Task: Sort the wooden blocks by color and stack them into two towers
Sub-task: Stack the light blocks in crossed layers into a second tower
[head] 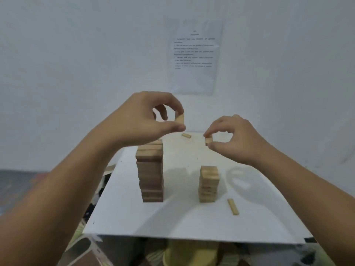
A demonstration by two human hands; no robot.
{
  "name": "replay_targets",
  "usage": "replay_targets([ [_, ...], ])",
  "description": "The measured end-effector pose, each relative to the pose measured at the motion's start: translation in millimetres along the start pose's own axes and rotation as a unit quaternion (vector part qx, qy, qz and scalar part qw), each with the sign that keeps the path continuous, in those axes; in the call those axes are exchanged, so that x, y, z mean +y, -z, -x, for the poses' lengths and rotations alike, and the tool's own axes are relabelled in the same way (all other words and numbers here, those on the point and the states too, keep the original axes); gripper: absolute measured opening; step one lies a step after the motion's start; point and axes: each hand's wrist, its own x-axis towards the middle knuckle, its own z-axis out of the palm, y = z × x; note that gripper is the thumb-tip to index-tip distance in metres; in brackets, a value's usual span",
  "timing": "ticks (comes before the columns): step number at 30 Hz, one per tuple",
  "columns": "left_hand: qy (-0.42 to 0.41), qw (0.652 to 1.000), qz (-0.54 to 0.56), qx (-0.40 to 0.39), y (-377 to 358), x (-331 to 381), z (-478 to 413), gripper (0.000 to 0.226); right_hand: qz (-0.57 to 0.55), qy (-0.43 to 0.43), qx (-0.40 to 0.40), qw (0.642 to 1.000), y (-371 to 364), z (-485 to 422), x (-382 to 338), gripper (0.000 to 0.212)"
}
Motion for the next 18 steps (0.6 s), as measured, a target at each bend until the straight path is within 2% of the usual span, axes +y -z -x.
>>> replay_targets([
  [3, 0.025, 0.999, 0.019, -0.04, -50.5, 11.3, 51.7, 0.023, 0.01, -0.019, -0.019, 1.0, -3.9, 64.3, -0.1, 0.021],
  [7, 0.041, 0.994, 0.008, -0.102, -137.1, -9.6, 104.3, 0.029, 0.028, -0.043, -0.066, 0.997, -40.6, 127.2, 14.7, 0.022],
  [10, 0.072, 0.988, -0.013, -0.133, -195.7, -31.3, 128.1, 0.039, 0.026, -0.12, -0.122, 0.985, -78.2, 159.1, 34.5, 0.021],
  [14, 0.091, 0.986, -0.055, -0.128, -246.0, -59.0, 139.7, 0.048, 0.001, -0.17, -0.119, 0.978, -123.1, 179.2, 64.1, 0.019],
  [18, 0.105, 0.987, -0.043, -0.118, -265.6, -79.7, 132.2, 0.048, 0.0, -0.149, -0.088, 0.985, -145.7, 176.1, 76.3, 0.023],
])
